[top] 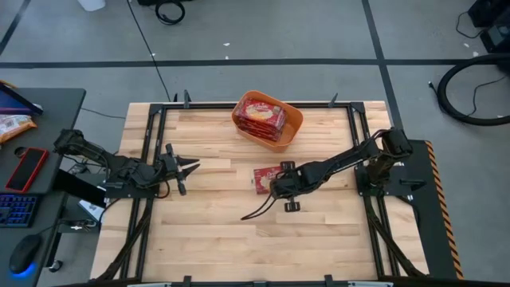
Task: Sort popcorn bags into baskets
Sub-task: Put the red popcorn pack into the orange bin
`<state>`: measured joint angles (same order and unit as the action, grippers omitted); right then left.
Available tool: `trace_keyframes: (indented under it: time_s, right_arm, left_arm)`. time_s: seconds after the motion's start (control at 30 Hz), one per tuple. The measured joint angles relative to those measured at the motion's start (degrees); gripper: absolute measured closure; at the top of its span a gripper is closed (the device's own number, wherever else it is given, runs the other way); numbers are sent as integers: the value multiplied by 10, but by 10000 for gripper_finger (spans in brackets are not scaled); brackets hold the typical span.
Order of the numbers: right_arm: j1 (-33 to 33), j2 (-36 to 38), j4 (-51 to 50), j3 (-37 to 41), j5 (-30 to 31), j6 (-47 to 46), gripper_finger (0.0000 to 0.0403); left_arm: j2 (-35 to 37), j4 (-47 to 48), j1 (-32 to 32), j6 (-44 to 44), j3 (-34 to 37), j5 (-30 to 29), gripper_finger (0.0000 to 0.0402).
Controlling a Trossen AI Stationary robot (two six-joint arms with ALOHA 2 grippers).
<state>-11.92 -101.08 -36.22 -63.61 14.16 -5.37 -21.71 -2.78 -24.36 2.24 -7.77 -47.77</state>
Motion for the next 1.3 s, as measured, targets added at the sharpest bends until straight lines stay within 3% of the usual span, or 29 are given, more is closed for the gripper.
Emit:
trace_keyframes:
  time_s: [0.2,0.47,0.77,1.3]
  right_arm:
    - [-5,0,48,0,16,-9,264]
    - [-56,0,161,42,140,25,195]
    - [-80,0,263,129,190,42,189]
    - [-46,1,380,214,170,55,200]
  left_arm:
    - [0,0,0,0,0,0,328]
    - [0,0,0,0,0,0,328]
    - [0,0,0,0,0,0,328]
    - [0,0,0,0,0,0,328]
